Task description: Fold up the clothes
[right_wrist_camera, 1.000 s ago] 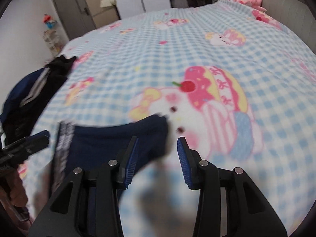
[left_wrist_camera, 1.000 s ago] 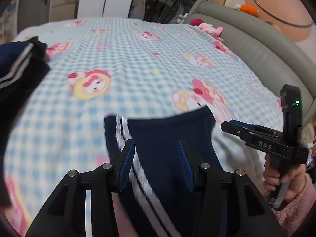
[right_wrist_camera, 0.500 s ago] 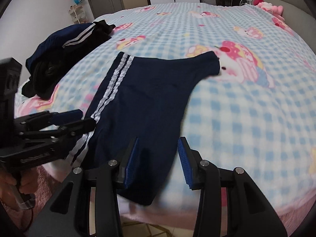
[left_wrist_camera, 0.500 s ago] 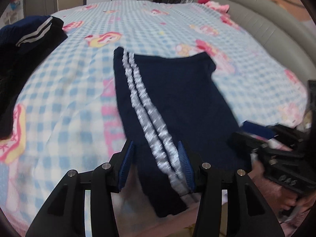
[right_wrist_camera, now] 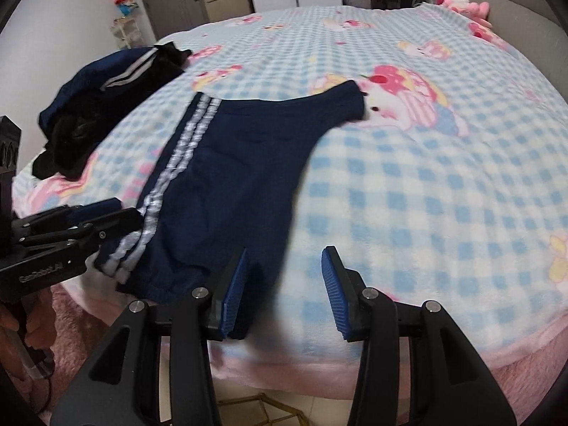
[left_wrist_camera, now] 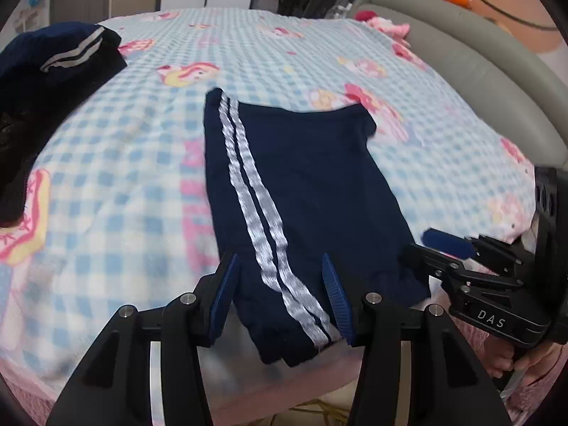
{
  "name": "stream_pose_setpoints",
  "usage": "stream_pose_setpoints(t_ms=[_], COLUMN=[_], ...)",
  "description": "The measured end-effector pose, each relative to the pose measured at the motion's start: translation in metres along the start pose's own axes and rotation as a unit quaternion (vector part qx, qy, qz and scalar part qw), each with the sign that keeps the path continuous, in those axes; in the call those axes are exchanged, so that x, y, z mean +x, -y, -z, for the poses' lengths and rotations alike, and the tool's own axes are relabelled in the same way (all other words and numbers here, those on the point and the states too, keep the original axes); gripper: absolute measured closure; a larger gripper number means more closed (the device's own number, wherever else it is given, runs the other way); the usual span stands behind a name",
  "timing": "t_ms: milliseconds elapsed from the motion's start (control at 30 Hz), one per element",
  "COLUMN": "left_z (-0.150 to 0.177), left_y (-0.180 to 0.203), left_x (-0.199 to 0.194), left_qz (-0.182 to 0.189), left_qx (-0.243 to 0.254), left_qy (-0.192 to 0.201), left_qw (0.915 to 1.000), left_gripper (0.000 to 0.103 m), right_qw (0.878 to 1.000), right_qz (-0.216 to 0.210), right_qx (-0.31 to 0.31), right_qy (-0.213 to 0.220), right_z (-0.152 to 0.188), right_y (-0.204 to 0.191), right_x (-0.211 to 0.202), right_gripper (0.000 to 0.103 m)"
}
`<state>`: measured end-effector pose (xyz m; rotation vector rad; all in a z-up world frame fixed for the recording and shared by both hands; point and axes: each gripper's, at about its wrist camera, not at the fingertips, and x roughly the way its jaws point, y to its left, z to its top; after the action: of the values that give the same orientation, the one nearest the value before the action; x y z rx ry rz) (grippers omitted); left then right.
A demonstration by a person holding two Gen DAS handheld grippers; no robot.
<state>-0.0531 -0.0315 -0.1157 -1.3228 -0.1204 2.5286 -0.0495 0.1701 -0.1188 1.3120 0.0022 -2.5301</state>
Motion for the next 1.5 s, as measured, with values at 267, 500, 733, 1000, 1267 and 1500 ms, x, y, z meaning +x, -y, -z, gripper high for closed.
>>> stream_pose_setpoints(t_ms=[267, 500, 733, 1000, 1267, 1500], left_z=[0.005, 0.006, 0.025, 0.033, 0.044, 0.046], left_y=[-0.010, -0.027, -0.028, -0.034, -0.035, -0.034], left_x=[0.009, -0.006, -0.013, -0.008, 0.015, 0.028], left_qz=[-0.043, 0.004, 0.056, 0.079, 0.145, 0.162], left_qx=[-0.005, -0.061, -0.086, -0.101, -0.142, -0.168], left_qy=[-0.025, -0.011, -0.015, -0.027, -0.057, -0.051], left_qw=[0.9988, 0.9981, 0.9946, 0.9914, 0.9776, 0.9711], left_gripper=[0.051, 0.052, 0.052, 0.052, 0.052, 0.052], right_qw=[1.000, 1.000, 0.997, 0.999, 0.998, 0.998], right_qz=[0.014, 0.019, -0.036, 0.021, -0.034, -0.034], right_qx=[-0.010, 0.024, 0.062, 0.041, 0.056, 0.040], right_qy=[-0.018, -0.008, -0.007, -0.013, -0.011, -0.026], right_z=[0.007, 0.013, 0.025, 0.025, 0.021, 0.019], right_y=[0.001, 0.021, 0.024, 0.019, 0.017, 0.010], right_x=[0.007, -0.005, -0.017, -0.011, -0.011, -0.003], right_gripper=[0.059, 0.059, 0.059, 0.059, 0.053, 0.060])
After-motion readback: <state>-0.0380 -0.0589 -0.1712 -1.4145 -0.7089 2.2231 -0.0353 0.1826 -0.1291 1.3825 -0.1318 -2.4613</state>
